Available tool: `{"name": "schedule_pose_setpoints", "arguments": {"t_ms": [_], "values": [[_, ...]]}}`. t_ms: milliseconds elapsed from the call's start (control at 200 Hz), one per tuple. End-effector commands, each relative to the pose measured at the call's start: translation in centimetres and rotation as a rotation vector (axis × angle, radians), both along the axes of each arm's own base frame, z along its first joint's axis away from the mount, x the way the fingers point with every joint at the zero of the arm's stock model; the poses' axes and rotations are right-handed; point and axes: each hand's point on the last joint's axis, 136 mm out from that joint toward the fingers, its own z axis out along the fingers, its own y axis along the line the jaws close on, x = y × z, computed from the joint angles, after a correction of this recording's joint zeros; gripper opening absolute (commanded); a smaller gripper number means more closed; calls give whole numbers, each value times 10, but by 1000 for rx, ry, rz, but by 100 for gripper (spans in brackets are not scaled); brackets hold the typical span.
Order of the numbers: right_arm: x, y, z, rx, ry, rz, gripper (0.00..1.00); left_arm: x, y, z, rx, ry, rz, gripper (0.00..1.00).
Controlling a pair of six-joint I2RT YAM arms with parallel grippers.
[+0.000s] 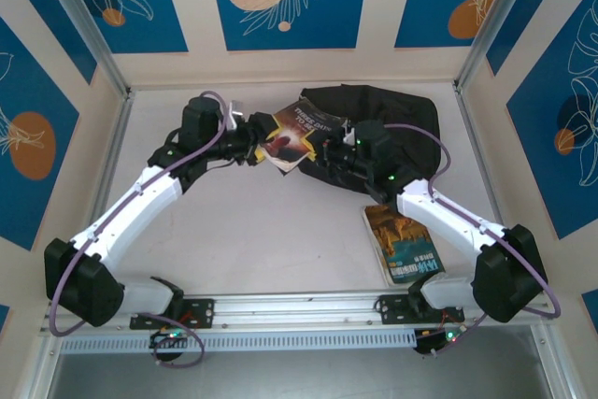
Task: Pack the student bag
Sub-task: Pass the book.
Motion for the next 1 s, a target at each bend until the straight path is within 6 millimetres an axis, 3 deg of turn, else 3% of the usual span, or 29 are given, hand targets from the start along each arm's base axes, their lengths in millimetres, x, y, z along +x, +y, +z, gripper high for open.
{"name": "schedule_pose_setpoints", "arguments": {"t_ms": [0, 265, 365, 465, 575, 775, 905, 995], "values": [[12, 2, 39, 55, -105, -78, 1, -1, -9, 48, -82, -112, -2, 62], [10, 19, 50, 50, -147, -32, 5, -4, -16, 43, -63, -113, -9, 41], [8, 19, 47, 28, -151, -14, 22, -5, -13, 45, -26, -135, -12, 16], [2, 8, 43, -62, -171, 11, 41, -10, 2, 49, 84, -193, 11, 0], [-9, -15, 34, -185, -194, 25, 50, -18, 22, 50, 209, -246, 31, 0], [-29, -67, 14, -385, -242, 39, 54, -36, 38, 43, 298, -299, 2, 0], [-36, -97, -3, -559, -243, 80, 55, -47, 45, 30, 378, -293, -46, 0], [-31, -118, -13, -659, -188, 76, 55, -53, 62, 13, 506, -248, -46, 0]]}}
